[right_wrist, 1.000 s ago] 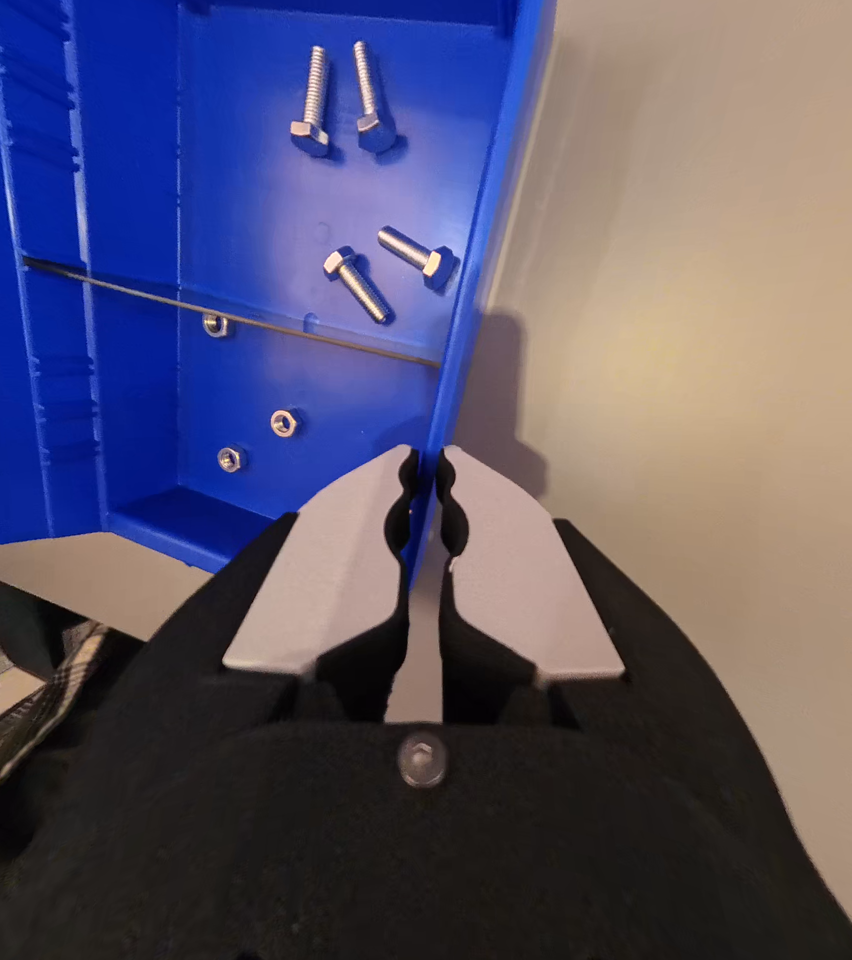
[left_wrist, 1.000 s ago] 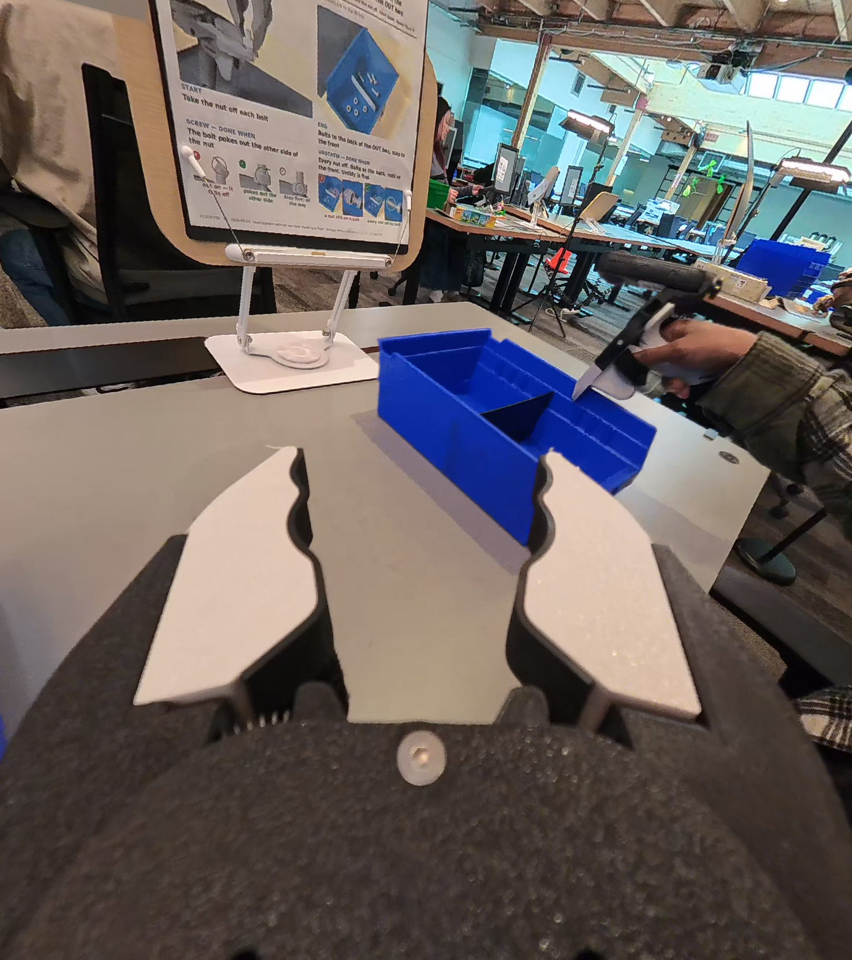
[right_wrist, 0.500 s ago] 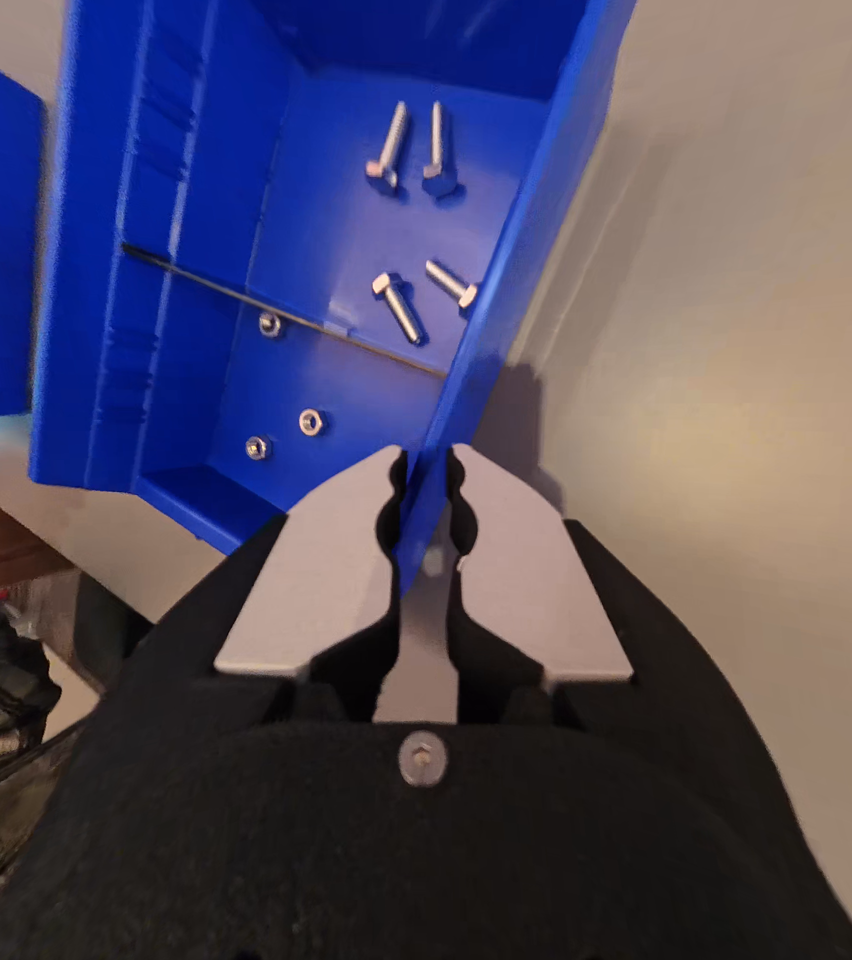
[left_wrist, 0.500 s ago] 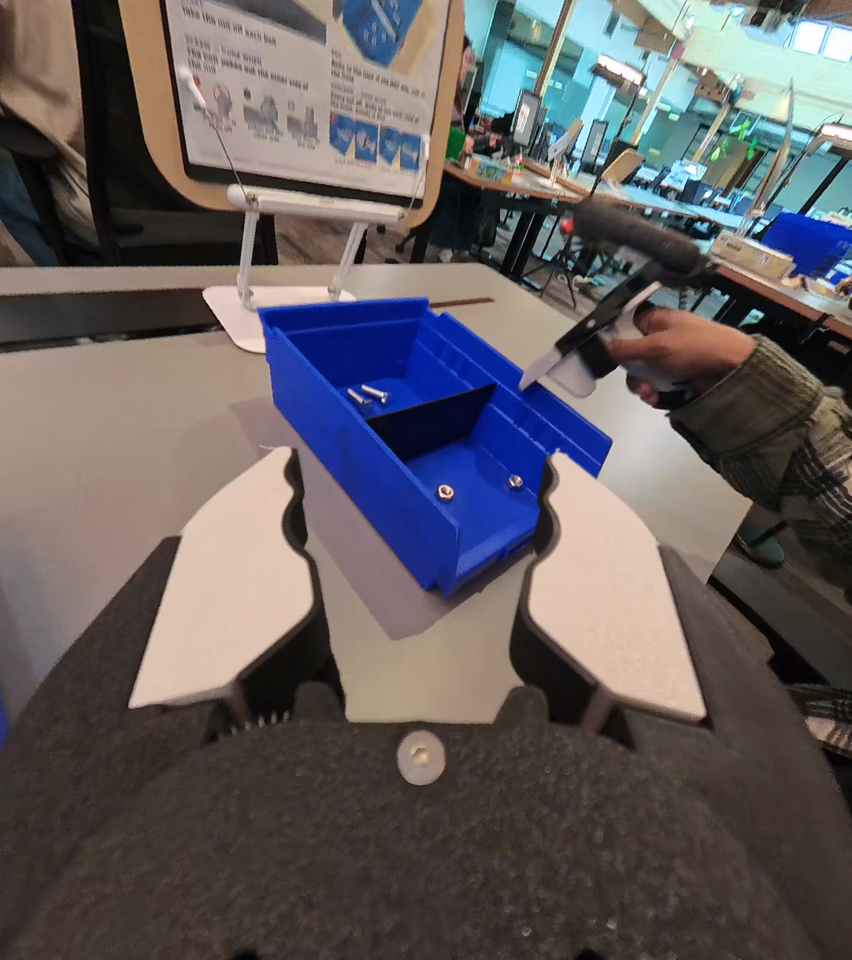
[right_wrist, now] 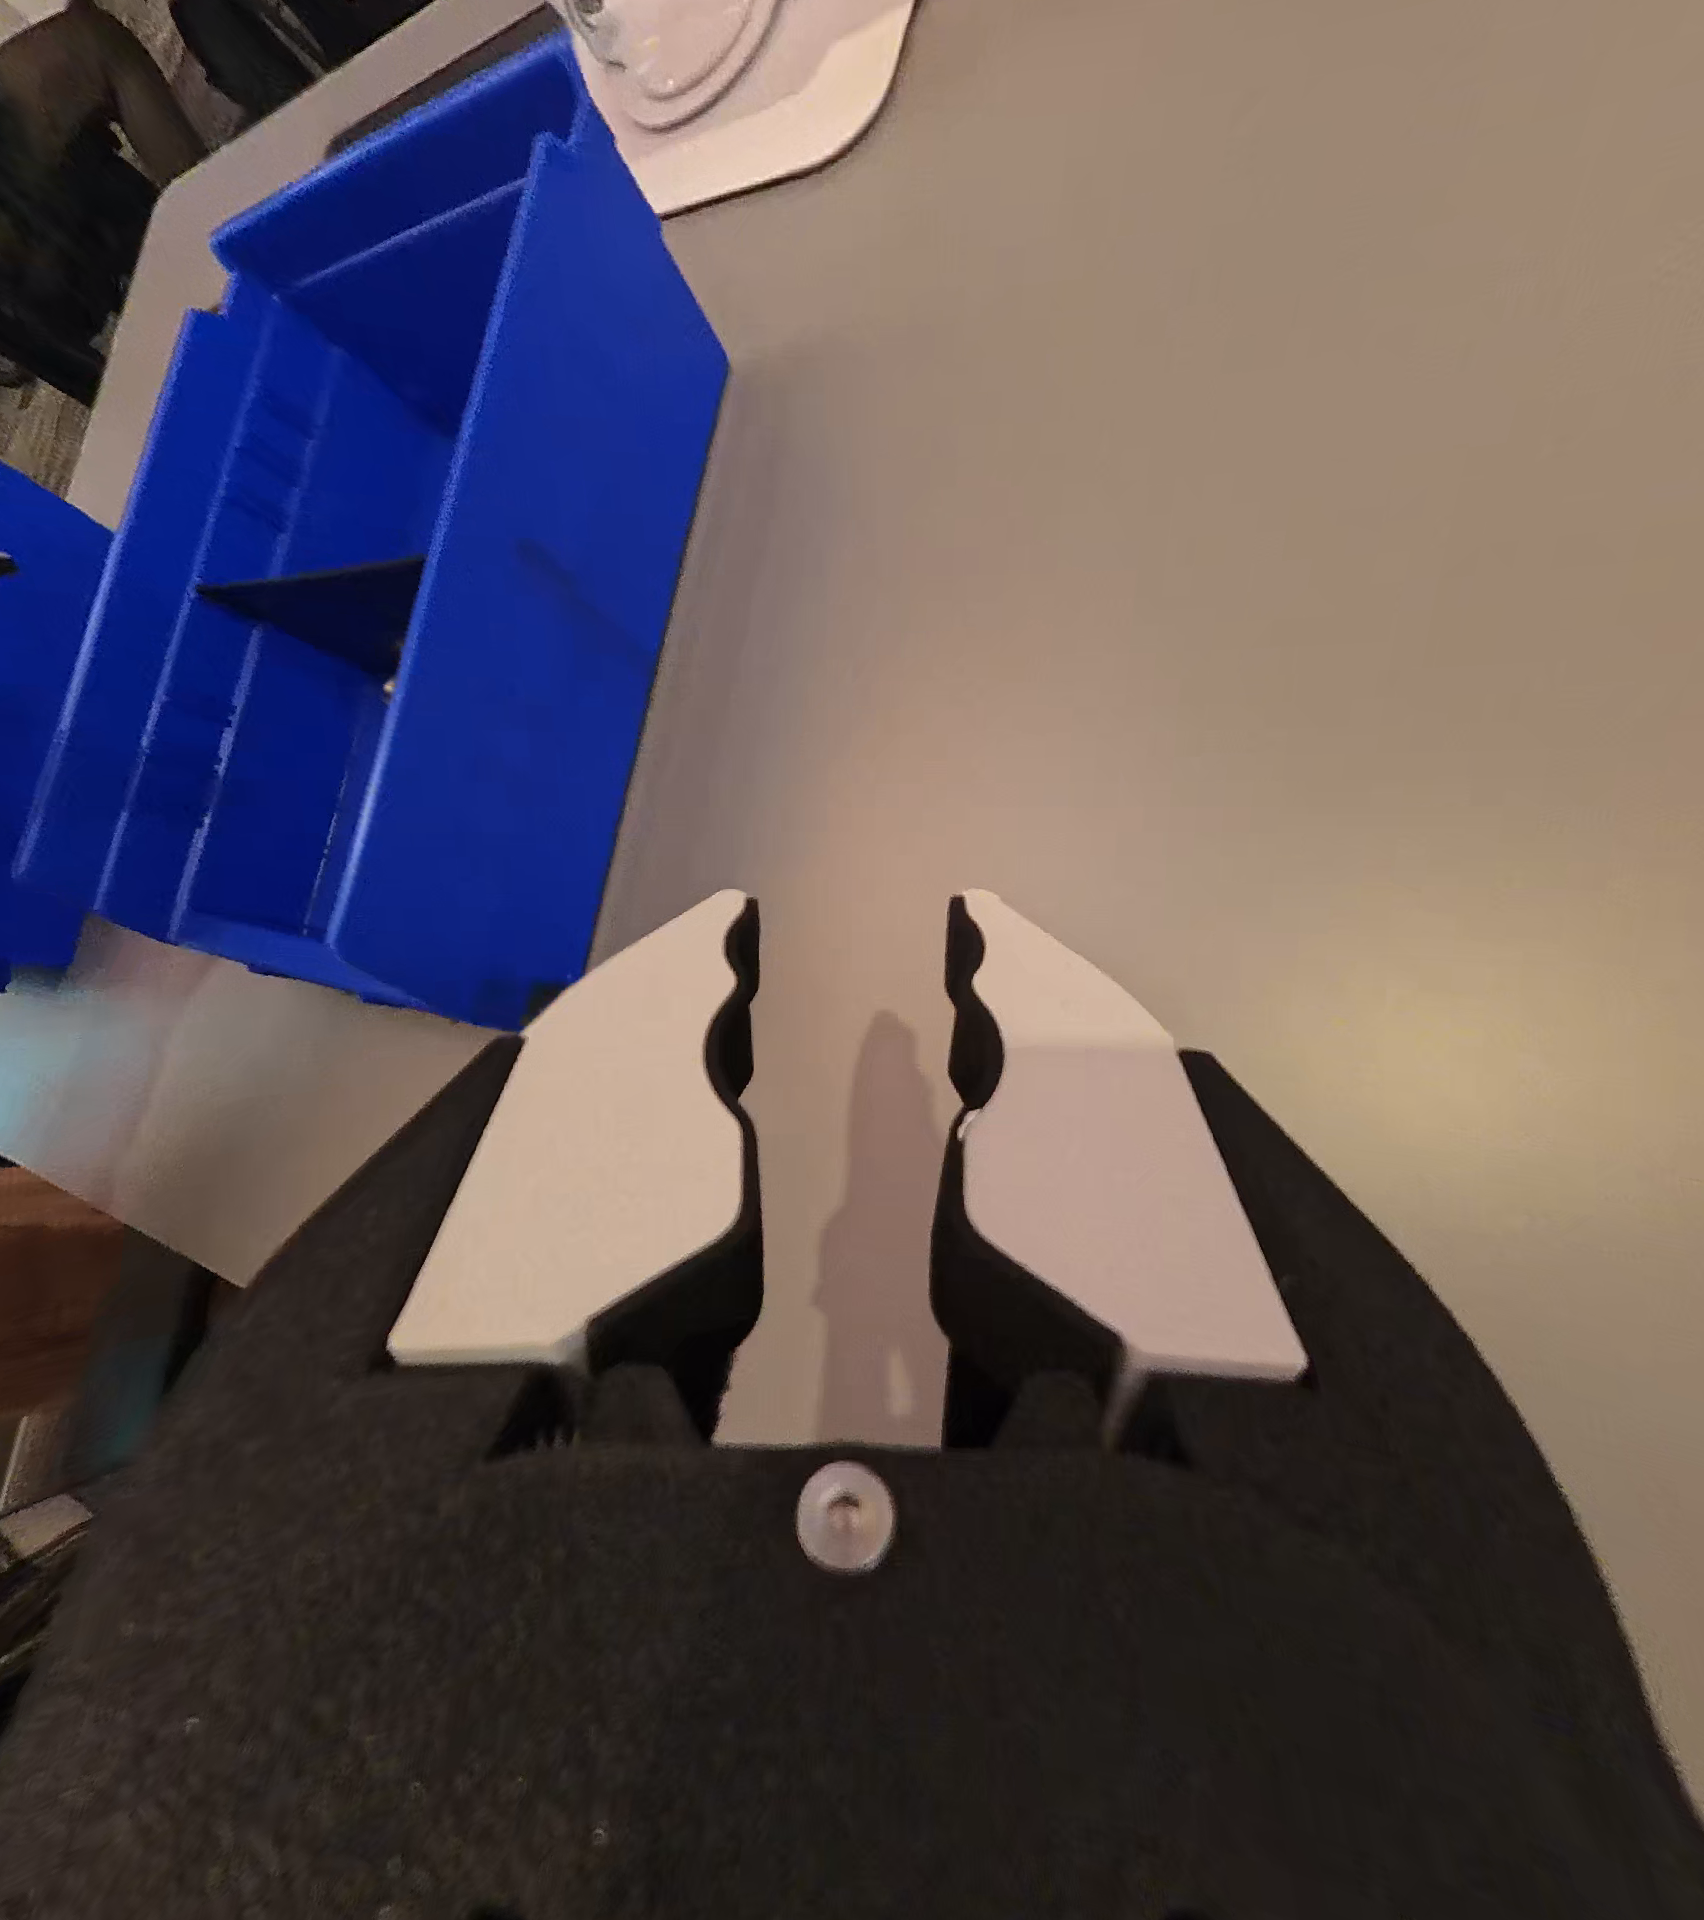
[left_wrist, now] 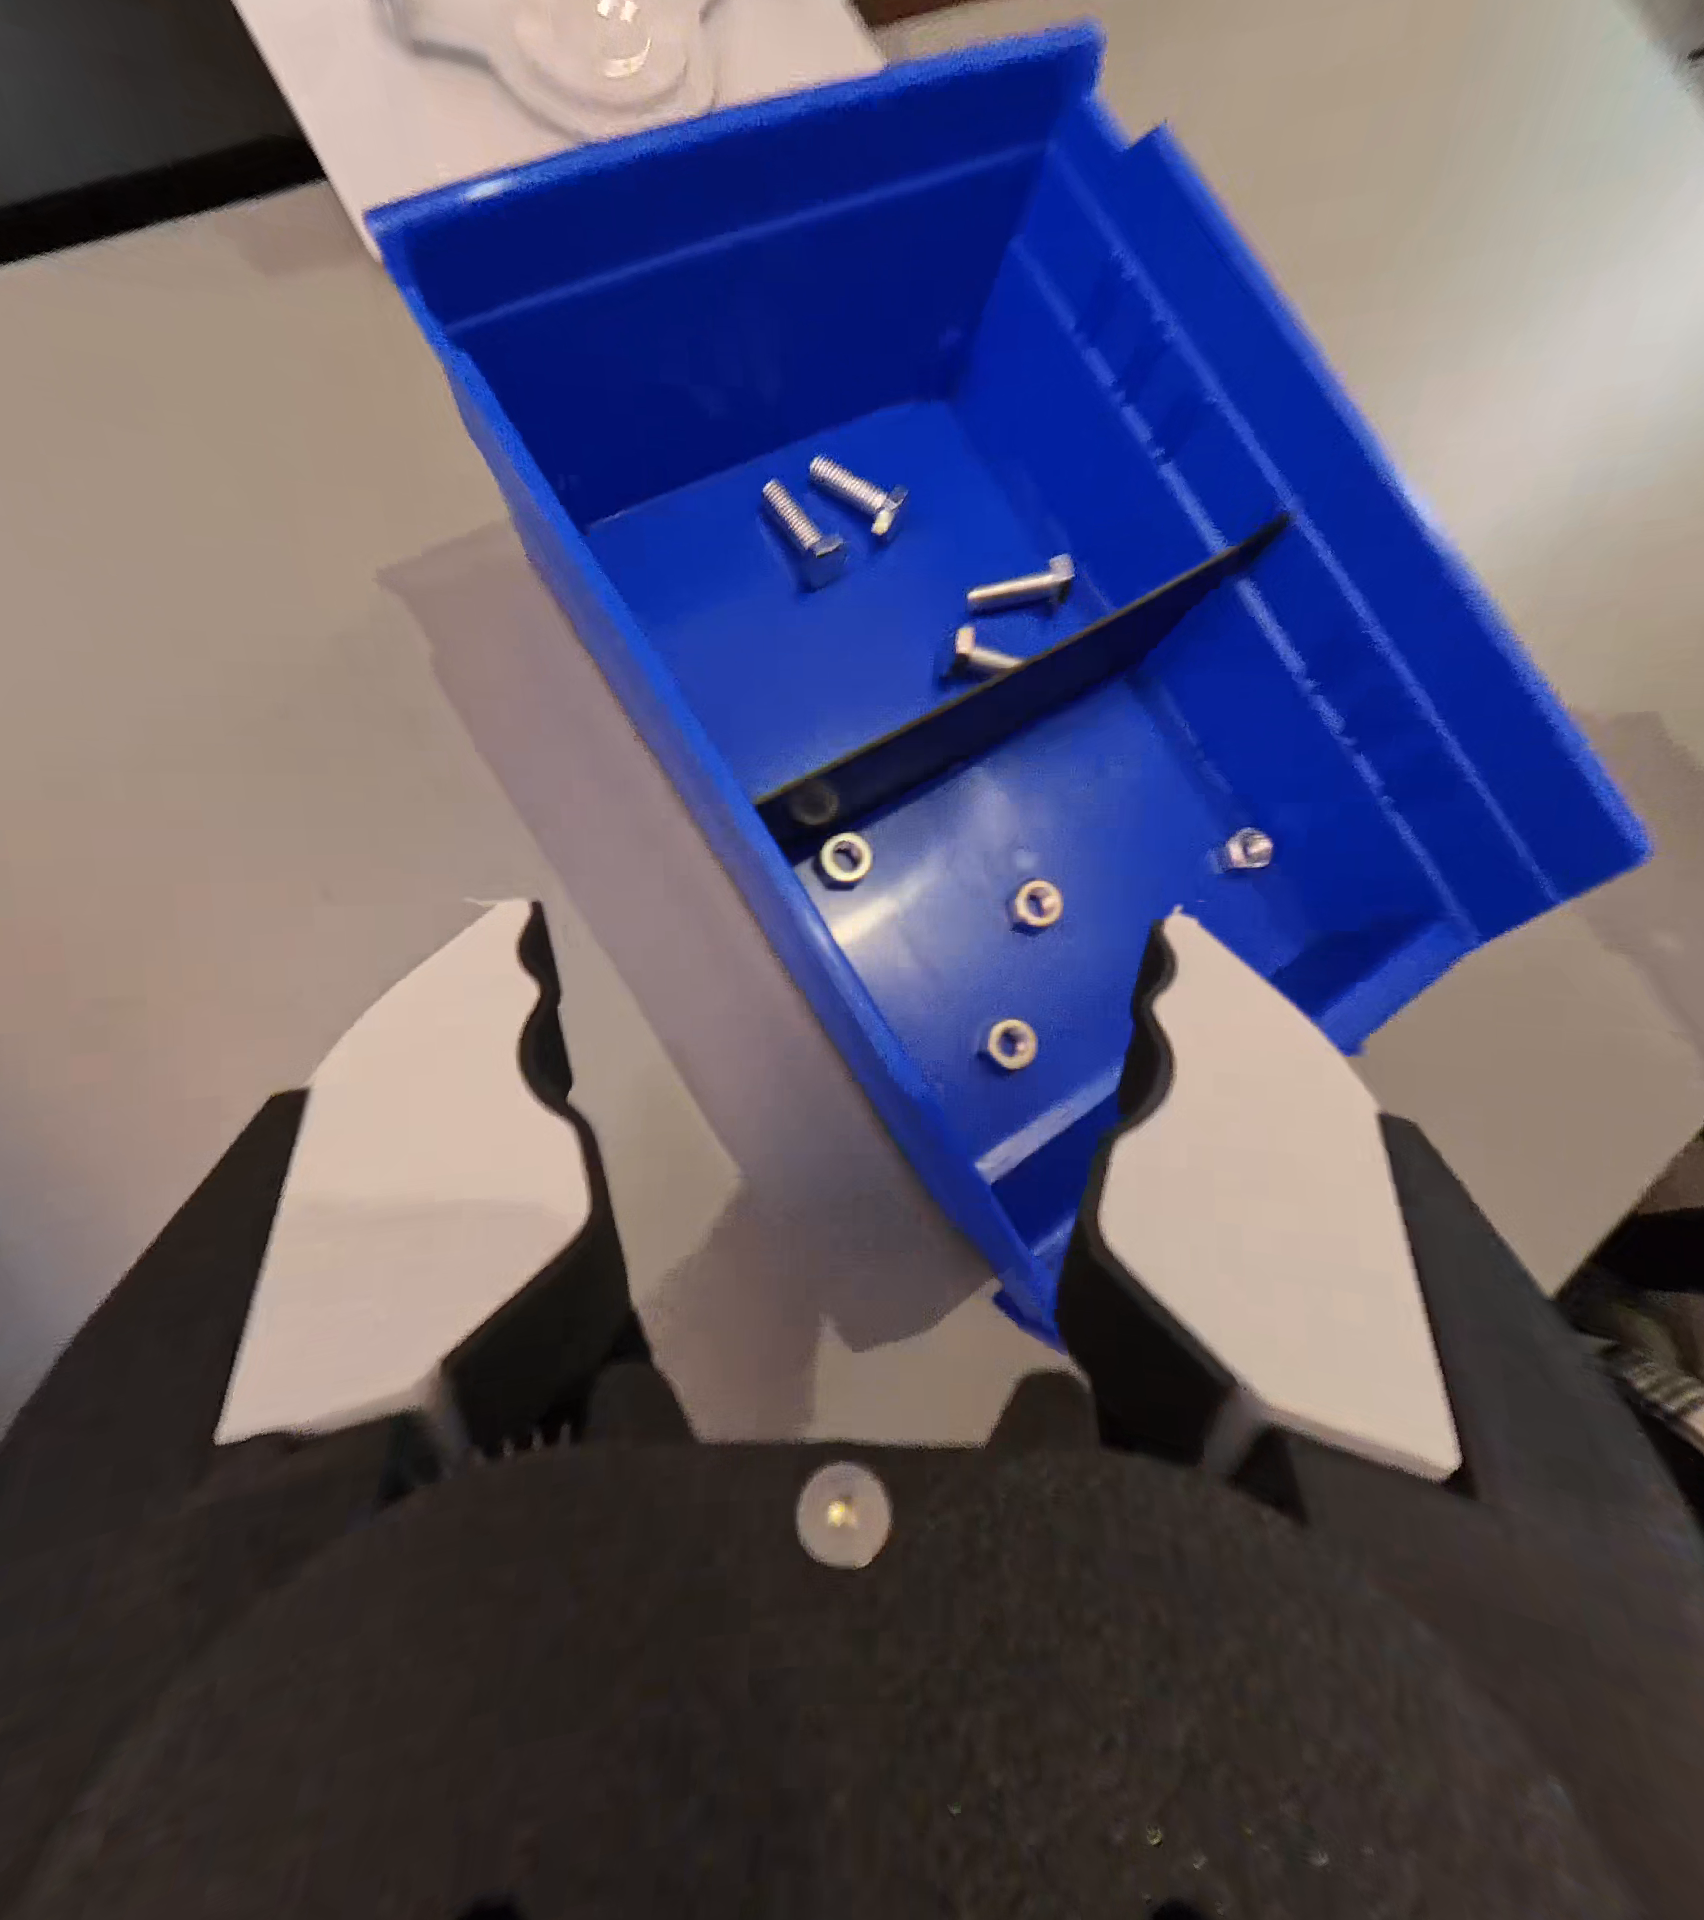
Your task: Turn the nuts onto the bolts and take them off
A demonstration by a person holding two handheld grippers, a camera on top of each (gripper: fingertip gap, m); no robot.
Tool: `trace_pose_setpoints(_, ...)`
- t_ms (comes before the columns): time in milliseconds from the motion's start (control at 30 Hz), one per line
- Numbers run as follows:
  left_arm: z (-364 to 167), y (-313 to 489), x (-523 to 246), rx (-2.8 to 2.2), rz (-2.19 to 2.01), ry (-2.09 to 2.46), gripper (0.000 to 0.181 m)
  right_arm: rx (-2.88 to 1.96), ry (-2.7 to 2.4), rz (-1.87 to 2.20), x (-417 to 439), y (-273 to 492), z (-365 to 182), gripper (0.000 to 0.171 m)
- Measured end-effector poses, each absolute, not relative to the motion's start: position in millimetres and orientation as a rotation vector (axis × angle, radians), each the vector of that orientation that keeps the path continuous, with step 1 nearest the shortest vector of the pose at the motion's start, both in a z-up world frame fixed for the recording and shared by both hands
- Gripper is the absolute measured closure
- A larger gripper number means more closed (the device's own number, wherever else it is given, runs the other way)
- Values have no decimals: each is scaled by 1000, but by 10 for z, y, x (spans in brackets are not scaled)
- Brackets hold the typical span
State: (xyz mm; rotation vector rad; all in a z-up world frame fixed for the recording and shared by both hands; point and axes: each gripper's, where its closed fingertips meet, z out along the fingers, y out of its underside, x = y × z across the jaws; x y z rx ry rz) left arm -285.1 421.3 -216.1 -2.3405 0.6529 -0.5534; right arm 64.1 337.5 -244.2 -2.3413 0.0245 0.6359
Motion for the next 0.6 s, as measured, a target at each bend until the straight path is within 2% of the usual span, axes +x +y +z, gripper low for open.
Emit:
trace_pose_setpoints(100,-2318,4334,-2847,-2434,-451,655,78,-2324,34,633,701,3323,-2485,137)
trace_pose_setpoints(167,-2417,4379,-2859,-2497,-395,655,85,-2305,31,640,708,3305,-2491,137)
trace_pose_setpoints(267,-2568,4369,-2857,-2602,-344,676,105,-2286,25,657,695,3279,-2519,138)
trace_pose_setpoints(400,-2718,4271,-2761,-2734,-414,701,156,-2267,12,689,646,3237,-2554,140)
trace_pose_setpoints(500,-2744,4304,-2830,-2802,-382,544,174,-2267,-11,666,673,3212,-2521,144)
trace_pose_setpoints(600,-2749,4313,-2972,-2805,-337,487,177,-2251,-12,676,712,3200,-2494,144)
